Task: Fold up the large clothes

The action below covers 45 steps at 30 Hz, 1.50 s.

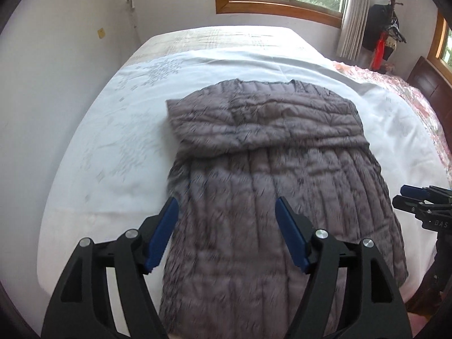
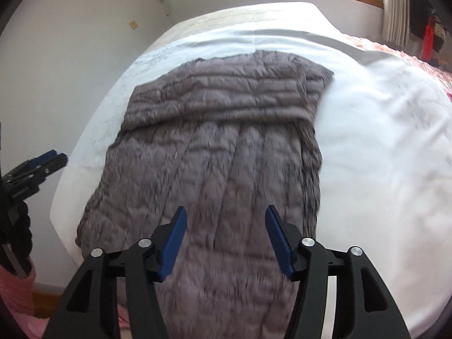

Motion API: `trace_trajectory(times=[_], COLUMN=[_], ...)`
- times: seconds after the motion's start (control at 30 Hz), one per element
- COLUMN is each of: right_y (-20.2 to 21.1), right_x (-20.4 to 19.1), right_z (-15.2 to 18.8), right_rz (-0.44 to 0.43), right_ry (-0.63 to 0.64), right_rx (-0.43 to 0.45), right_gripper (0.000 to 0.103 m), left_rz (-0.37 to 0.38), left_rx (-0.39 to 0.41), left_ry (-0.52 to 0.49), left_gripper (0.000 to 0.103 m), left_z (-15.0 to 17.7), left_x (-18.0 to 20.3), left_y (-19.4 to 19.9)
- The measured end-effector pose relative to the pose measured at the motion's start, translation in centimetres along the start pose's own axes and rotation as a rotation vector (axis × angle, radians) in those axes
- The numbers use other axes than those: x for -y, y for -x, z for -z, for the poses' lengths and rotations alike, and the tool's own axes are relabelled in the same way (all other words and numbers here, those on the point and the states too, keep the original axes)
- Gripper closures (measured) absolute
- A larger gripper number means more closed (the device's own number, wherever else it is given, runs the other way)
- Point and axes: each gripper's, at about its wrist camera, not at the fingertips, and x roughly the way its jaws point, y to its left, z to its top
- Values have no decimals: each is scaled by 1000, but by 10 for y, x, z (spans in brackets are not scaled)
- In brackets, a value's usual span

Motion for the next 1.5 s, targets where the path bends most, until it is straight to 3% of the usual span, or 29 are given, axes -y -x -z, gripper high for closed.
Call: trace_trajectory(times=[0.57,0.73,0.93,1.07,1.27,1.4,1.47,1.5], right_y=[19,13,-5,-20,-23,-25,-25,-24], right_x=[9,17,37,51,49,43,43,43], right_z=[72,90,109,121,122,119,118,117], right_rz=[92,127,151,131,101,64,50,34], right_ry=[-101,-113,-145,-181,-167,-134,-137,-143], right_rx=[-57,-99,-180,-228,-235,-250,-246,-244], right_gripper=[34,27,24,20,18,28,36,47], left_rz=[-32,-56,-74,8,125,199,225,235], left_rx=[-91,-135,-250,-338,-351,-369,-379,-381], left_ry=[-22,-25,25,139,235,266,257,254], left_gripper=[26,26,26,26,26,27,35,39], left_z=[60,76,105,128,142,141,140,140], left_x=[-31,-40,-73,-106,-124,-129,-128,-128], left_y=[21,9,-34,-68,-85,-88,-88,-90])
